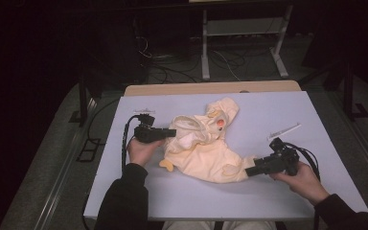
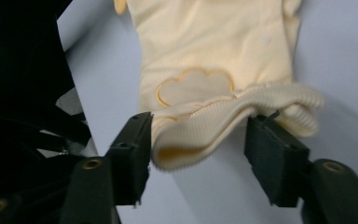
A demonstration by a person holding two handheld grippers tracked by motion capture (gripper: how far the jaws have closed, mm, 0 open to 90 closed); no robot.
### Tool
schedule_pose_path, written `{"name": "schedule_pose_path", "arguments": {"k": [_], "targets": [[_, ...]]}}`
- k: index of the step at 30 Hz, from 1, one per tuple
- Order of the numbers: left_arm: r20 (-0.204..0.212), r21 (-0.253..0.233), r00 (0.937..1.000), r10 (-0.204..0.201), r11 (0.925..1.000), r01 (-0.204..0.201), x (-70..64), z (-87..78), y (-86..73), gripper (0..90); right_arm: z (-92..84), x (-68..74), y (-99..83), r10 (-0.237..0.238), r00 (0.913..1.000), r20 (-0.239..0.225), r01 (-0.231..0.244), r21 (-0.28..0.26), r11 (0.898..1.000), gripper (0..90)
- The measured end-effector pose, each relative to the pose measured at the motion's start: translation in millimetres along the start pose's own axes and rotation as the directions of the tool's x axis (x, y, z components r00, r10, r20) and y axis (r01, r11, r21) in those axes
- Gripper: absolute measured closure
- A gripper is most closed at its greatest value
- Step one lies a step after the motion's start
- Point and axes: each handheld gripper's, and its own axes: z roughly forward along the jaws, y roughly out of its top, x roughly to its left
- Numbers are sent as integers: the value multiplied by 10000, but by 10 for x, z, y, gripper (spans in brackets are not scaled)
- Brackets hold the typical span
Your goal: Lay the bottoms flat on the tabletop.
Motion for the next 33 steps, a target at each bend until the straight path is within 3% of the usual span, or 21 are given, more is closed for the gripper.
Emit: {"name": "schedule_pose_path", "arguments": {"k": [3, 6, 8, 13, 19, 30, 33], "targets": [[-16, -99, 10000, 36, 9999, -36, -26, -38, -6, 552, -41, 13, 188, -260, 9994, 228, 262, -121, 9996, 379], [-73, -675, 10000, 32, 9977, -36, -44, -129, -31, 440, -118, 19, 354, -459, 9984, 331, 473, -430, 9980, 378], [-83, -1026, 9999, -87, 9947, 78, -40, -191, -55, 394, -175, 23, 445, -484, 9980, 418, 508, -602, 9969, 372], [-214, -1146, 9998, 11, 9934, -36, -34, -284, -133, 309, -208, -3, 636, -643, 9958, 659, 699, -872, 9937, 292], [-18, -1252, 9999, 101, 9921, -102, -64, -311, -256, 292, -65, -129, 895, -438, 9961, 765, 515, -1012, 9935, 253], [114, -624, 9983, 574, 9964, -566, -135, -254, -450, 289, 144, -237, 1344, -751, 9900, 1192, 901, -1262, 9879, 243], [11, -380, 9963, 854, 9956, -853, -147, -241, -491, 283, 188, -295, 1469, -719, 9883, 1344, 901, -1347, 9868, 239]]}}
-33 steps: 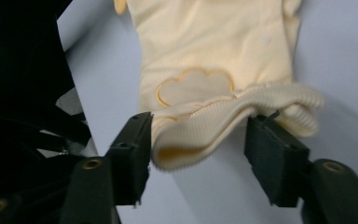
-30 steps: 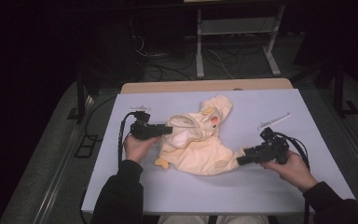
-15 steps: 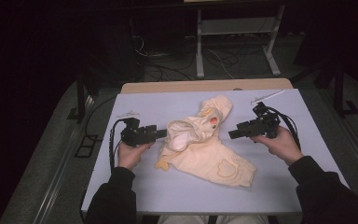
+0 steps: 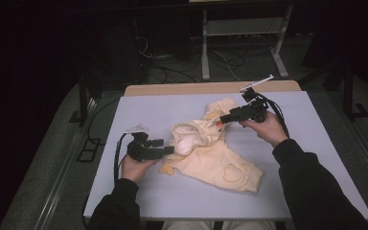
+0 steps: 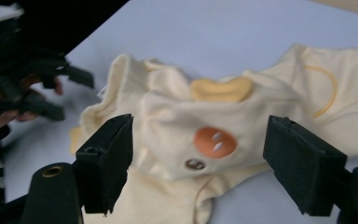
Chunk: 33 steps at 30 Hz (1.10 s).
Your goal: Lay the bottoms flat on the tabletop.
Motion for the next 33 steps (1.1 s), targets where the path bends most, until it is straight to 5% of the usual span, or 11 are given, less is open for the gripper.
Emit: {"name": "schedule_pose_path", "arguments": {"k": [6, 11, 17, 22, 26, 30, 33], "targets": [[-40, 379, 9998, 192, 9991, -191, -14, 24, -85, 283, 114, -241, 149, 754, 9950, 654, -743, -181, 9971, 238], [-409, 817, 9970, 653, 9947, -618, -20, 40, -127, 291, 208, -524, 124, 1646, 9759, 1434, -1609, -367, 9863, 232], [-461, 1045, 9921, 1169, 9882, -1116, -59, 87, -133, 382, 342, -856, -33, 3081, 9200, 2421, -3023, -619, 9512, 234], [-547, 1360, 9865, 1543, 9799, -1458, -69, 154, -141, 509, 431, -965, -134, 3857, 8776, 2846, -3851, -607, 9209, 272], [-539, 1453, 9812, 1853, 9736, -1759, -84, 180, -127, 615, 486, -972, -147, 4044, 8694, 2838, -4009, -731, 9132, 361], [-486, 1716, 9771, 2073, 9654, -1962, -98, 216, -93, 715, 540, -983, -154, 4485, 8540, 2638, -4386, -987, 8932, 481], [-489, 1629, 9787, 1993, 9684, -1891, -95, 221, -78, 762, 563, -995, -148, 4834, 8328, 2698, -4682, -1226, 8751, 608]]}}
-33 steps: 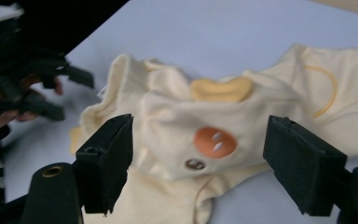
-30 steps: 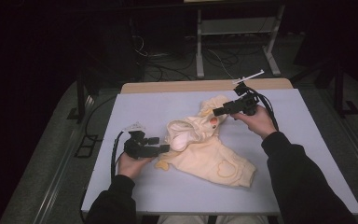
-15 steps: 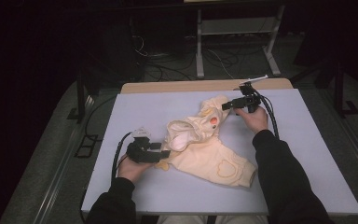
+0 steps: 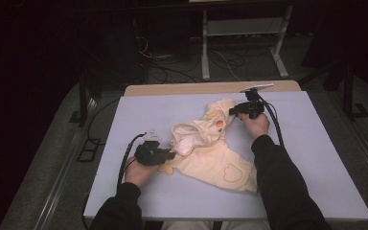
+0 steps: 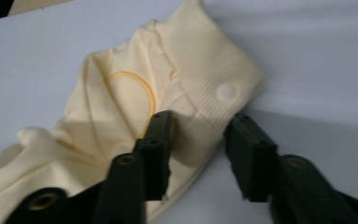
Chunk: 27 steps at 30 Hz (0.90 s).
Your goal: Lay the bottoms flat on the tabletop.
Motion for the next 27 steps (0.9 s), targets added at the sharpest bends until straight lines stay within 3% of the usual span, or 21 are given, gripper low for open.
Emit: {"name": "schedule_pose_path", "arguments": {"k": [4, 8, 13, 18, 21, 27], "targets": [[102, -181, 9996, -273, 9995, 275, 26, -27, -1, 782, 10, -23, -5, 93, 10000, 5, -93, -43, 9999, 739], [368, -730, 9951, -913, 9929, 938, 78, -98, 1, 786, -63, -13, -6, -492, 9985, 219, 489, 116, 9987, 761], [685, -1492, 9824, -1736, 9719, 1821, 132, -182, 8, 787, -251, -113, -50, -477, 9986, 229, 476, 52, 9989, 762], [622, -1619, 9780, -1991, 9649, 2067, 147, -216, 40, 787, -432, -233, -172, -431, 9988, 234, 428, 143, 9990, 766], [702, -1873, 9701, -2322, 9522, 2414, 176, -237, 72, 787, -564, -283, -242, -520, 9981, 323, 515, 164, 9985, 767], [642, -2107, 9632, -2608, 9399, 2686, 216, -262, 171, 786, -811, -310, -393, -844, 9952, 500, 831, 271, 9962, 767]]}}
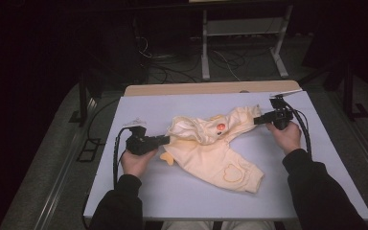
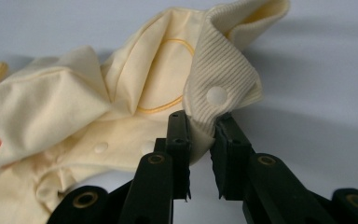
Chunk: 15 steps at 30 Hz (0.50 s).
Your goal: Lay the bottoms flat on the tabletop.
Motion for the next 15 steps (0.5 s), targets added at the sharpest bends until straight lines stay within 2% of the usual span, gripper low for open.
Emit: {"name": "schedule_pose_path", "arguments": {"k": [9, 15], "targets": [[-59, -43, 9998, -215, 9998, 214, -7, 36, 52, 786, -204, 72, -358, -443, 9986, 283, 438, 166, 9989, 772], [-62, -119, 9985, -550, 9984, 549, 41, 36, 59, 786, -273, 197, -594, -736, 9973, 66, 730, 687, 9950, 779]]}}
